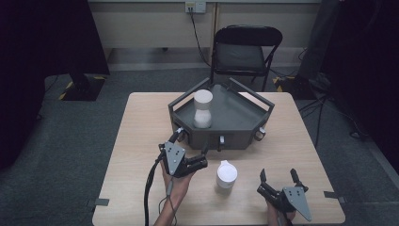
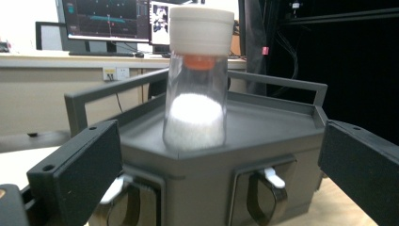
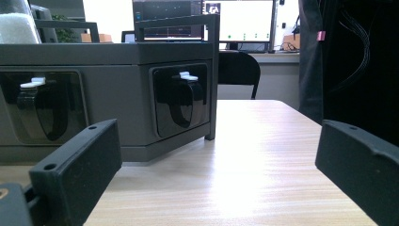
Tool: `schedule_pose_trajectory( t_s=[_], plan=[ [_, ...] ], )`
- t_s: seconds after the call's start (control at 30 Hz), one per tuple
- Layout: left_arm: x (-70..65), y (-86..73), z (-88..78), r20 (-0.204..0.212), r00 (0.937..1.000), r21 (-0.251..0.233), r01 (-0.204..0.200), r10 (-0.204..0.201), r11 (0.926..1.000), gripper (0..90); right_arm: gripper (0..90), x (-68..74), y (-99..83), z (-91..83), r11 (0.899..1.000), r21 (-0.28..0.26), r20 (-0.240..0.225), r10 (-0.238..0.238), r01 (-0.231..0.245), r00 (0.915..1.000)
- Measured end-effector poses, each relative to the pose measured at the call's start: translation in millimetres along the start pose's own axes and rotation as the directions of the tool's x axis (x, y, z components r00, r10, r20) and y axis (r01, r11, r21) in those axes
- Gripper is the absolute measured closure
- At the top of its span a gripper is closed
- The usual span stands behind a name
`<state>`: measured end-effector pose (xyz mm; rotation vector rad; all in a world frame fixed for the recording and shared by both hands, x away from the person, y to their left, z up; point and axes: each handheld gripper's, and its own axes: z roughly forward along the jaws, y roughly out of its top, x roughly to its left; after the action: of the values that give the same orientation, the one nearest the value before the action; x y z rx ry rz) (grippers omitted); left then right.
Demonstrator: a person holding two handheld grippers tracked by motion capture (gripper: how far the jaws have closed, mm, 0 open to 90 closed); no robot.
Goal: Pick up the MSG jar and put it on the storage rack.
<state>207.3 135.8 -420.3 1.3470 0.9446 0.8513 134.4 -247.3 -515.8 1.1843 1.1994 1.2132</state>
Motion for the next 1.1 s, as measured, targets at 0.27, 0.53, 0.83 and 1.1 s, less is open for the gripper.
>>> schedule_pose_trajectory(
  t_s=[0.27, 0.53, 0.83, 1.1],
  plan=[
    [2.1, -14.0, -11.5, -0.032, 0.9995, 0.016, 0.010, -0.010, 0.9998, 0.1, 0.0, 0.0, 0.0, 0.0, 1.000, 0.000, 0.000, 0.000, 0.000, 1.0000],
    [0.6, -29.4, -21.4, -0.059, 0.9982, 0.022, 0.009, -0.008, 0.9997, 0.3, 0.0, 0.1, 0.0, 0.0, 1.000, 0.000, 0.001, 0.000, 0.000, 1.0000],
    [0.2, -43.4, -29.5, -0.087, 0.9962, 0.018, -0.005, 0.006, 0.9998, 0.1, 0.0, 0.2, 0.0, 0.0, 1.000, 0.000, 0.001, 0.000, 0.000, 1.0000],
    [-0.6, -59.0, -36.0, -0.097, 0.9952, 0.015, -0.006, 0.008, 0.9999, 0.0, 0.0, 0.2, 0.0, 0.0, 1.000, 0.000, 0.001, 0.000, 0.000, 1.0000]
  ],
)
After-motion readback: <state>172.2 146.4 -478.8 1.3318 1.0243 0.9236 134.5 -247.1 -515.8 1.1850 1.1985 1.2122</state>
